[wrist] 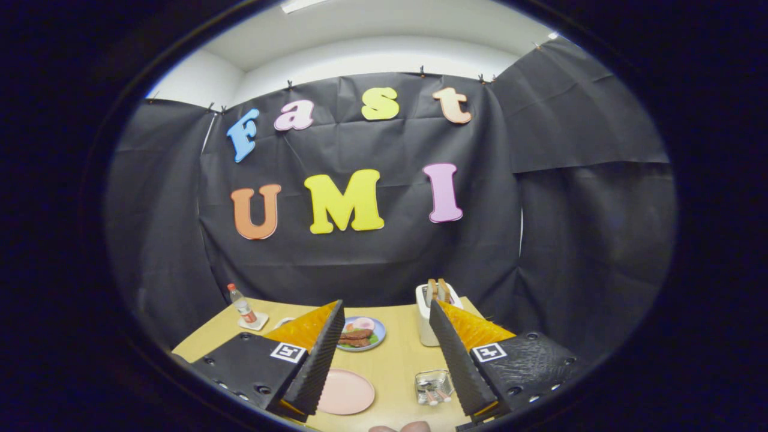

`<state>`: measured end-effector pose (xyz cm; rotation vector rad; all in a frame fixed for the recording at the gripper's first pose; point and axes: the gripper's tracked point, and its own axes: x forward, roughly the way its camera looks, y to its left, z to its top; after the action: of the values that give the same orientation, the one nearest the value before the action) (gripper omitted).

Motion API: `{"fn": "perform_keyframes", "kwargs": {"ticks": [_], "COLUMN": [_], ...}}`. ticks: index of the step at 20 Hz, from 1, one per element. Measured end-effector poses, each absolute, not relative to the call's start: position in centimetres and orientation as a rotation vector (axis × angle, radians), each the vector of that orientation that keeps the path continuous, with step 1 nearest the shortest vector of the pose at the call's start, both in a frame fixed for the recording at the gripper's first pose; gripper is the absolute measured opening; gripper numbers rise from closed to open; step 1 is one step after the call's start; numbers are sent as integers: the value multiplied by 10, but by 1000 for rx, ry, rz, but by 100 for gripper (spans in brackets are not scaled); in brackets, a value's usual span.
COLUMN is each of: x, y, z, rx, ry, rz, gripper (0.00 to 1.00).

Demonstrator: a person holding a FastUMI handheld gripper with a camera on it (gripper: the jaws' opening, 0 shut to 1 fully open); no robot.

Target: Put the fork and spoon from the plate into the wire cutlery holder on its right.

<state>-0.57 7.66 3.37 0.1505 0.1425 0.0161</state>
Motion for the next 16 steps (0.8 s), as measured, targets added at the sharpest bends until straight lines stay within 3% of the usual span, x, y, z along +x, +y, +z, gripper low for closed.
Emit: {"fn": "perform_keyframes", "kwargs": {"ticks": [16], "x": [-4], "y": [82], "z": [58], "rx": [109], "ry": [92], "rz": [-4], "gripper": [91]}}
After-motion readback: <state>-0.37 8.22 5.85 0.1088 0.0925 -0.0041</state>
